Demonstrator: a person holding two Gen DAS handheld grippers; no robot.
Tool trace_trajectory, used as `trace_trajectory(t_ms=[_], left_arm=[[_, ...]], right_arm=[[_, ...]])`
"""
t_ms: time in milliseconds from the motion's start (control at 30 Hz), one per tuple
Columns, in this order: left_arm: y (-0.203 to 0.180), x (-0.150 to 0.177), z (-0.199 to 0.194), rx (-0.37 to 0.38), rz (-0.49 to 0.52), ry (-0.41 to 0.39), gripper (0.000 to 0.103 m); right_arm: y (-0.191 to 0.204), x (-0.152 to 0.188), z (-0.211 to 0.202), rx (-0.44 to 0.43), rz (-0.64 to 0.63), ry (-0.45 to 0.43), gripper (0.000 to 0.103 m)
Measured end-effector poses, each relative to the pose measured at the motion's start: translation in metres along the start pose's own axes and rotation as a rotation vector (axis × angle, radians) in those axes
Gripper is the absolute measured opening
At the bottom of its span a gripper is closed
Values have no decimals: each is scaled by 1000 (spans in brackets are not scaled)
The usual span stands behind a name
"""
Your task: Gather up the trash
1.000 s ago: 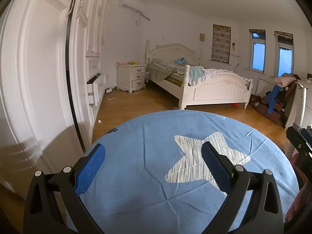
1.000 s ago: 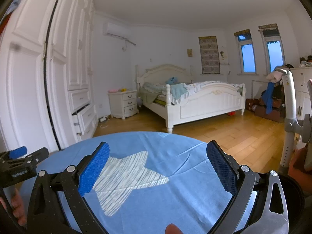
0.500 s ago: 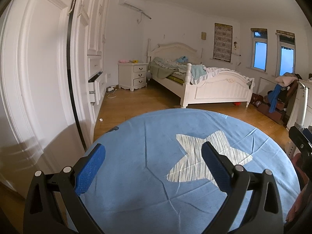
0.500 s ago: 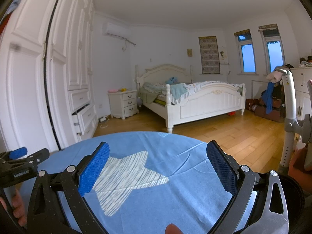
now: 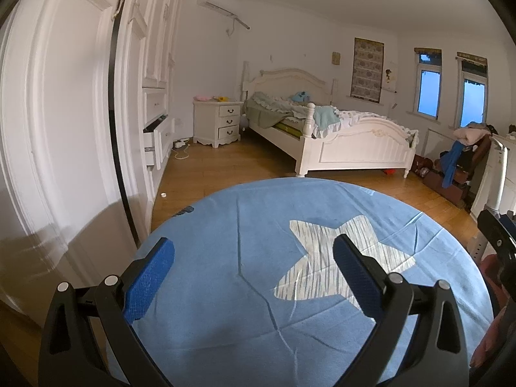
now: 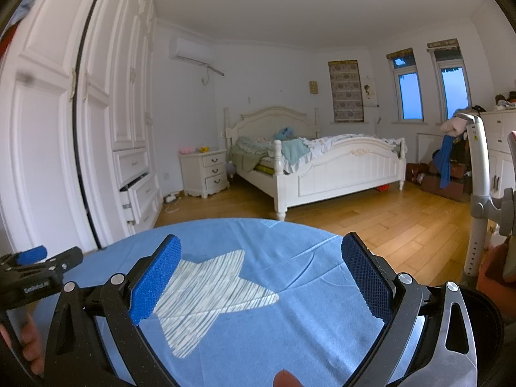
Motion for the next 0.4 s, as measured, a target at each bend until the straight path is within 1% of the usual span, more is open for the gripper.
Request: trace_trajectory(t_ms=[133, 400], left_arm=[[-1, 0, -1, 9, 10, -11, 98], [-4, 0, 2, 27, 22, 1, 98]], right_arm=[[0, 1, 1, 0, 1, -1, 98], [0, 1, 0, 0, 0, 0, 98]])
Point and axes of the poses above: each gripper's, at about its wrist camera, not at the fingertips, and z roughly the way its jaws point, y to its left, x to its underside, the point moved 6 cm from there along z, roughly the way its jaws point, and after that the axes turned 6 degrees about -x, right-handed, at the moved point
